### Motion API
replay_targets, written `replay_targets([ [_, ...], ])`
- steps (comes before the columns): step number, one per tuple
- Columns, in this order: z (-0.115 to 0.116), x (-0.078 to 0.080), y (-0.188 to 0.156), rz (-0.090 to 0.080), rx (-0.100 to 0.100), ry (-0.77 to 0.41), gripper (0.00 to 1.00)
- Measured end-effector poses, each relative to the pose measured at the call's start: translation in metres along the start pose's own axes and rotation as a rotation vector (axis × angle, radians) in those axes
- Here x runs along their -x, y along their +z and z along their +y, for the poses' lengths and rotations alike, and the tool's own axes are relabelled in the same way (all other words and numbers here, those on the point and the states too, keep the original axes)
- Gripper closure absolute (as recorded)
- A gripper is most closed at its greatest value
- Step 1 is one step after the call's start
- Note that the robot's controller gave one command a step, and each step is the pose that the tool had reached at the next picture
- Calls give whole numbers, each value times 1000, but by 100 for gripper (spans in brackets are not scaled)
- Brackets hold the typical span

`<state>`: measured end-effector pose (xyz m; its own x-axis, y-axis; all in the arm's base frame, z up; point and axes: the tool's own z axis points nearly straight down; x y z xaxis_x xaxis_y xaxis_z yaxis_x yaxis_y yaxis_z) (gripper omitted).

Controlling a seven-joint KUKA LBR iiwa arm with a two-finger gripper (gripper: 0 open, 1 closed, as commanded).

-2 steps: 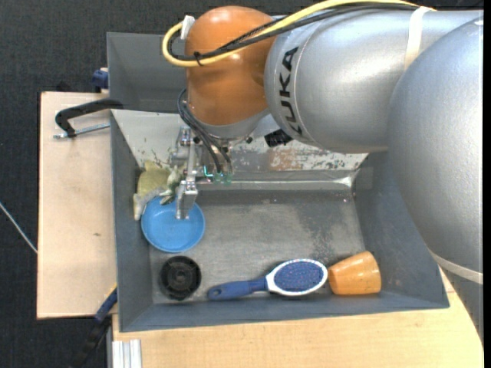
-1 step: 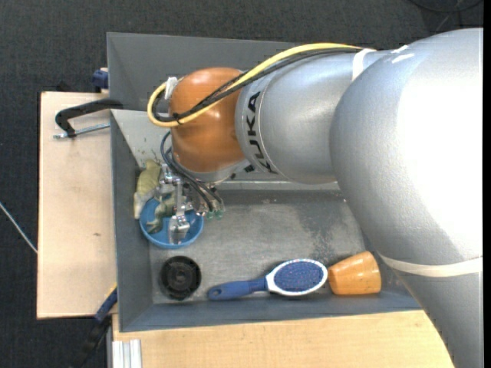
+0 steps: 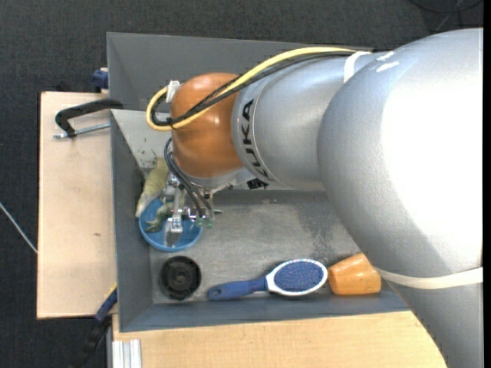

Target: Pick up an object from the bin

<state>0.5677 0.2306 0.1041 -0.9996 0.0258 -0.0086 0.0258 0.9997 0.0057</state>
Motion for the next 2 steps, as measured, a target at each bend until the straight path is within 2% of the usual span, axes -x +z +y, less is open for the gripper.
replay_targets([
  [1, -3, -13, -12, 8, -5, 161, 0],
  [2, 0, -14, 8, -13, 4, 366, 0],
])
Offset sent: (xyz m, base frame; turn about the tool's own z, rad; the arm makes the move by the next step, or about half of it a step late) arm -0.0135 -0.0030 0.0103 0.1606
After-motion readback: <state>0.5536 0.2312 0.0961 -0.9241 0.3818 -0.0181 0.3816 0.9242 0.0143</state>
